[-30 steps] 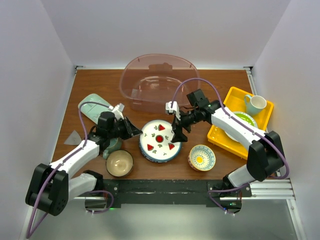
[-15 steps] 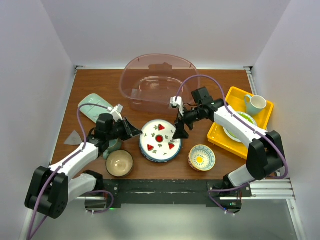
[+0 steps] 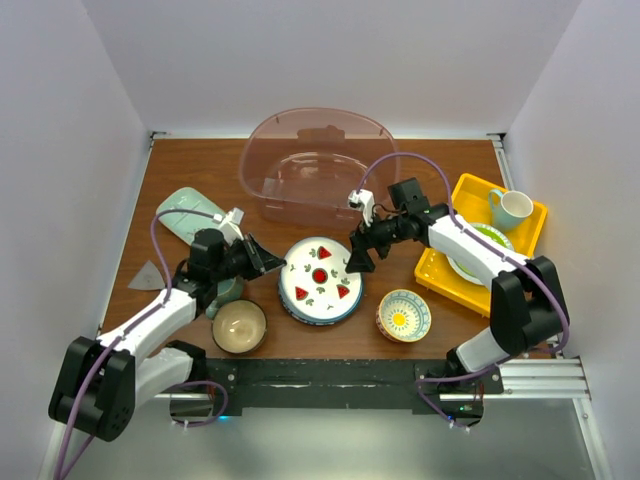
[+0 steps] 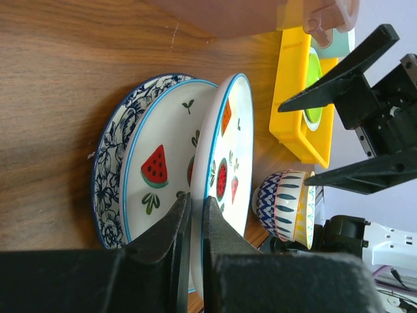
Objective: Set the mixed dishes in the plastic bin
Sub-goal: Pick up the plate at the center of the board.
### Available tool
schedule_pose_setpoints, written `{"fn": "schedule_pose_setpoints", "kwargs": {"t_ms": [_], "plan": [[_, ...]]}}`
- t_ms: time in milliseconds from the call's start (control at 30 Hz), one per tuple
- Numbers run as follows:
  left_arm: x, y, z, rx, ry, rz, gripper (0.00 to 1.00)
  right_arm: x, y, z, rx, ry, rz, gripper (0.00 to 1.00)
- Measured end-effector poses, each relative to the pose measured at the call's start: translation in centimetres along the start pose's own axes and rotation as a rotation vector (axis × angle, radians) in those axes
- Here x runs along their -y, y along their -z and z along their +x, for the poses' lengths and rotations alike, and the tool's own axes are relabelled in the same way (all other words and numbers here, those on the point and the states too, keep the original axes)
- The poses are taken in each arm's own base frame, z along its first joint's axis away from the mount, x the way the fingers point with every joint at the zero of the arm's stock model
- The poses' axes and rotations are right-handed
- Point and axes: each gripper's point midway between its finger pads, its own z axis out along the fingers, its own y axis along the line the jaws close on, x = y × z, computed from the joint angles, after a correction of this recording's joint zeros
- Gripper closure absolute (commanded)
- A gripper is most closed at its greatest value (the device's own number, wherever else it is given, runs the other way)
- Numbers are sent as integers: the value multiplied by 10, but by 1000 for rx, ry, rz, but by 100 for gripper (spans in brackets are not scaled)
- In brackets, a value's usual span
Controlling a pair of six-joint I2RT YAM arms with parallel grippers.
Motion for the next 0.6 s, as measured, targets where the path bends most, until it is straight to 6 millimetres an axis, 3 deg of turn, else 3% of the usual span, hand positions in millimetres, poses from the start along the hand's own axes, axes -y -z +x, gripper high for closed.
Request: {"fn": "schedule_pose_setpoints", "kwargs": {"t_ms": [267, 400, 500, 600], "plan": [[0, 0, -1, 9, 12, 7, 100, 14, -4, 0, 5, -26, 66, 11], [-2, 0, 0, 6, 14, 1, 100, 10, -8, 1, -14, 30, 60, 13], [-4, 0, 1, 3, 16, -7, 100, -14, -24, 1, -67, 149, 29, 13], [-9, -1, 3, -3, 26, -26, 100, -54, -44, -8, -113, 310, -25, 17]]}}
